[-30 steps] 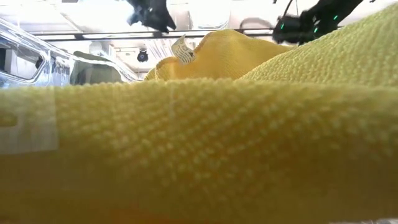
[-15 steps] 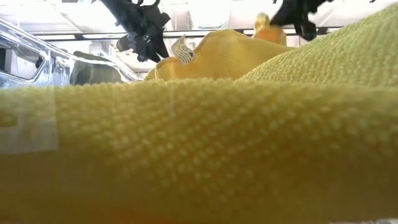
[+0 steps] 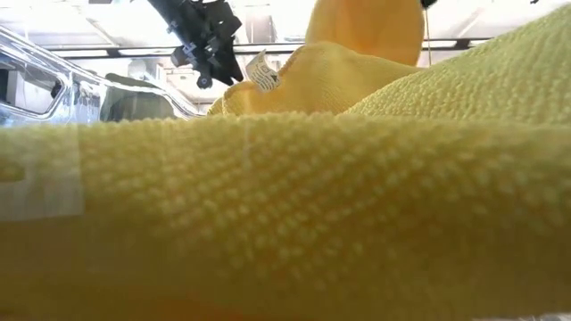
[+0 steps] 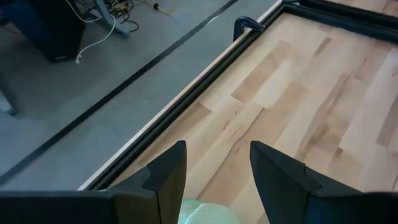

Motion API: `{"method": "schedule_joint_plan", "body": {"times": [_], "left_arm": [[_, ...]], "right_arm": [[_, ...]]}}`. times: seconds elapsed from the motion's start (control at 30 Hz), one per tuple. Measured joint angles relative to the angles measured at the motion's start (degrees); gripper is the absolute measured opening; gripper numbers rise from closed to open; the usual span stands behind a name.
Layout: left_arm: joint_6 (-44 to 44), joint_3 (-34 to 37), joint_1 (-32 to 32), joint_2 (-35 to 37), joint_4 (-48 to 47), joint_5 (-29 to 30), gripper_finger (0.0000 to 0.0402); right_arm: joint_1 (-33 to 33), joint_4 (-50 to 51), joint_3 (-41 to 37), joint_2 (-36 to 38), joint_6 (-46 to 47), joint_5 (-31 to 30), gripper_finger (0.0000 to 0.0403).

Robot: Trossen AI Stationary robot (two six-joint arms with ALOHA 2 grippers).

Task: Sort microfiber towel by color & place in baskets
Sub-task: Put the right yellow towel into the transparent bin

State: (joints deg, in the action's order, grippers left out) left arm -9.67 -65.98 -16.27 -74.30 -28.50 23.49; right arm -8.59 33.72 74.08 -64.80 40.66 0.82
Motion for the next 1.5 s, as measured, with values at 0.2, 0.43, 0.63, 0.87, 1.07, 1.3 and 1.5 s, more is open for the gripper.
{"method": "schedule_joint_plan", "body": {"times": [0.2, 0.43, 0.63, 0.87, 1.07, 1.3, 1.5], "left_arm": [[0.4, 0.0, 0.0, 0.1, -2.4, 0.0, 0.0162], [0.8, 0.0, 0.0, 0.4, -4.7, 0.0, 0.0162], [2.0, 0.0, 0.1, 2.1, -6.4, -3.5, 0.0162], [3.7, 0.0, 0.1, 7.5, -7.9, -6.6, 0.0162], [3.0, 0.0, 0.1, 14.8, -10.9, -7.1, 0.0162], [-1.0, 0.0, 0.3, 22.8, -11.2, -11.0, 0.0162], [-4.0, 0.0, 0.7, 26.2, -11.6, -11.1, 0.0162]], "right_arm": [[-8.0, -0.1, 11.1, -9.6, 3.2, -0.9, 0.0009], [-15.1, 0.2, 23.6, -20.5, 5.8, -1.0, 0.0009], [-19.0, 6.4, 31.8, -28.9, 9.7, -3.3, 0.0009], [-20.4, 24.6, 40.2, -37.5, 17.0, -6.9, 0.0009], [-20.0, 27.5, 42.7, -41.6, 18.0, -3.0, 0.0009], [-19.4, 24.9, 42.8, -43.0, 15.7, 3.9, 0.0009], [-19.5, 24.3, 42.8, -43.0, 12.2, 5.9, 0.0009]]}}
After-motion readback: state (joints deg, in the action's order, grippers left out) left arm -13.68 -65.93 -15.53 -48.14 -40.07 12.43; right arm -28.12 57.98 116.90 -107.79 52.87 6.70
